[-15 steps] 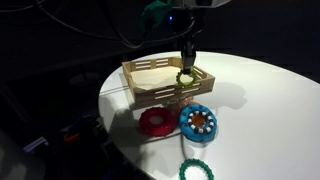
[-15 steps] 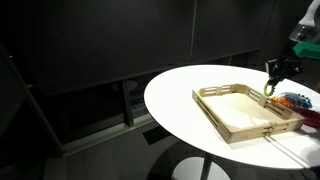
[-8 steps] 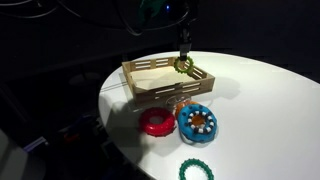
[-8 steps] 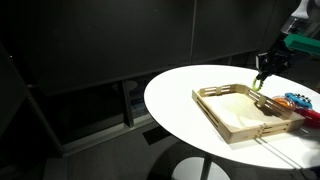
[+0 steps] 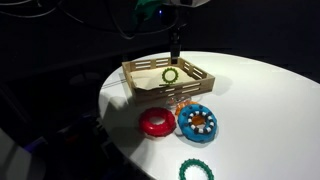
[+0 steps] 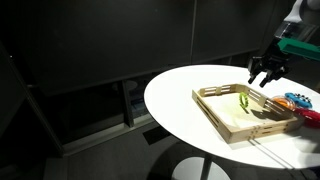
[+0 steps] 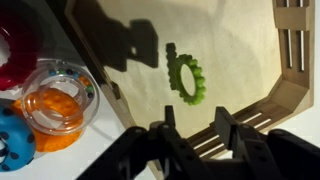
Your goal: Pick up the lime green ring and put it in the tray
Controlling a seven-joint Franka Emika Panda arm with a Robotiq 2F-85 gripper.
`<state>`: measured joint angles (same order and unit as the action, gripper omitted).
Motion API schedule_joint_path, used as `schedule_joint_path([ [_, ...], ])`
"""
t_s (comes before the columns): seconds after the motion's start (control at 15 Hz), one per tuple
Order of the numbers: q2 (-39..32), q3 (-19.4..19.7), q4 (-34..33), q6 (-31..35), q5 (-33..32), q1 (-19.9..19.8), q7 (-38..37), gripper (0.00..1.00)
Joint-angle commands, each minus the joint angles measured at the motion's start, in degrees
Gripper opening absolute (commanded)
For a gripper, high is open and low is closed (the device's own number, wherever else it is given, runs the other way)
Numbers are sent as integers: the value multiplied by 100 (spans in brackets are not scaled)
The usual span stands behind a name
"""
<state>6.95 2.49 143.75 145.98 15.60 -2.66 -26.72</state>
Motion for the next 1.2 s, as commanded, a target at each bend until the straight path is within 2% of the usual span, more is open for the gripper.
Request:
schedule_joint_path([
  [0.0,-36,44,-183,-439,-488,-243,-209,78],
  [0.2,-7,93,-329,-869,-1134,-472,-459,99],
  [0.47,40,175,-690,-1717,-1562,-625,-465,100],
  [1.0,257,275,-1588,-3474,-1922,-614,535,100],
  [1.07,286,278,-1683,-3607,-1976,-617,639,100],
  [1.13,200,253,-1464,-3264,-1846,-604,370,100],
])
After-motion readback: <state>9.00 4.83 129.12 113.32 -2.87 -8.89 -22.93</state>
